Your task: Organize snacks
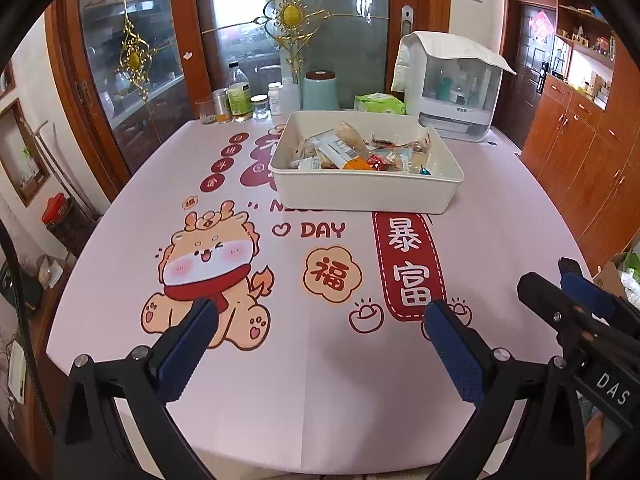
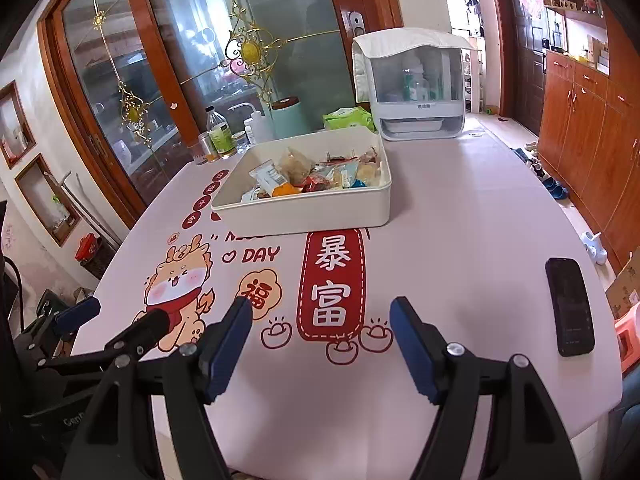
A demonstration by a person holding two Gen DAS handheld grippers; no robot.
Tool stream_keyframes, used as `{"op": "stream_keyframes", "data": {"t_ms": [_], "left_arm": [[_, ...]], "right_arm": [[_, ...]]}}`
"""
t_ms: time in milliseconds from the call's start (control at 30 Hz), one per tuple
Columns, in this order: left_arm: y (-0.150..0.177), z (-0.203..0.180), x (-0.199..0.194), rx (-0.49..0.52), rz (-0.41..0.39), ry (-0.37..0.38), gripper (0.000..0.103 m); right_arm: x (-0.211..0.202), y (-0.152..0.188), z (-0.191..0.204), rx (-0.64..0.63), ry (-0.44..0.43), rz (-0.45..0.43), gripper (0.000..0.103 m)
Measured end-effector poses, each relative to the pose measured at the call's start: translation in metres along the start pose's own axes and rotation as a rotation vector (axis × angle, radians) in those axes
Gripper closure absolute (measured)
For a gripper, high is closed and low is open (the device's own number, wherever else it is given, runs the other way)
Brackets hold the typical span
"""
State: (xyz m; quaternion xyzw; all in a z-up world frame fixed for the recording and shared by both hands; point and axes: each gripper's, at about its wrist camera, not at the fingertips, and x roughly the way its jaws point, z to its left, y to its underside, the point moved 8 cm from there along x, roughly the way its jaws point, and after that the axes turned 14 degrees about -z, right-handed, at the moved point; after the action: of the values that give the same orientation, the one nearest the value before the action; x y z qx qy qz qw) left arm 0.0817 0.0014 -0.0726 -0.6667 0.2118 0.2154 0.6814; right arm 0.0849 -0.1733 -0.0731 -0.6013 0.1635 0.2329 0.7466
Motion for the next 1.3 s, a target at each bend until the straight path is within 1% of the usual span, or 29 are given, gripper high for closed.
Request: {"op": "stream_keyframes", "data": {"t_ms": [233, 400, 1300], "left_arm": [[0.006, 0.004, 0.001, -0.004, 0.023, -0.023, 0.001], [0.009, 0.005, -0.001, 0.004, 0.023, -0.04, 0.001], [0.01, 0.005, -0.002, 0.005, 0.019, -0.04, 0.001]], "right_arm": [[-0.001, 0.009, 0.002, -0.006, 0.005, 0.016, 0.031], [-0.004, 0.012, 0.007, -0.024, 0.0, 0.013, 0.031], [-0.012, 0.011, 0.011, -0.032, -0.006, 0.002, 0.031]]}}
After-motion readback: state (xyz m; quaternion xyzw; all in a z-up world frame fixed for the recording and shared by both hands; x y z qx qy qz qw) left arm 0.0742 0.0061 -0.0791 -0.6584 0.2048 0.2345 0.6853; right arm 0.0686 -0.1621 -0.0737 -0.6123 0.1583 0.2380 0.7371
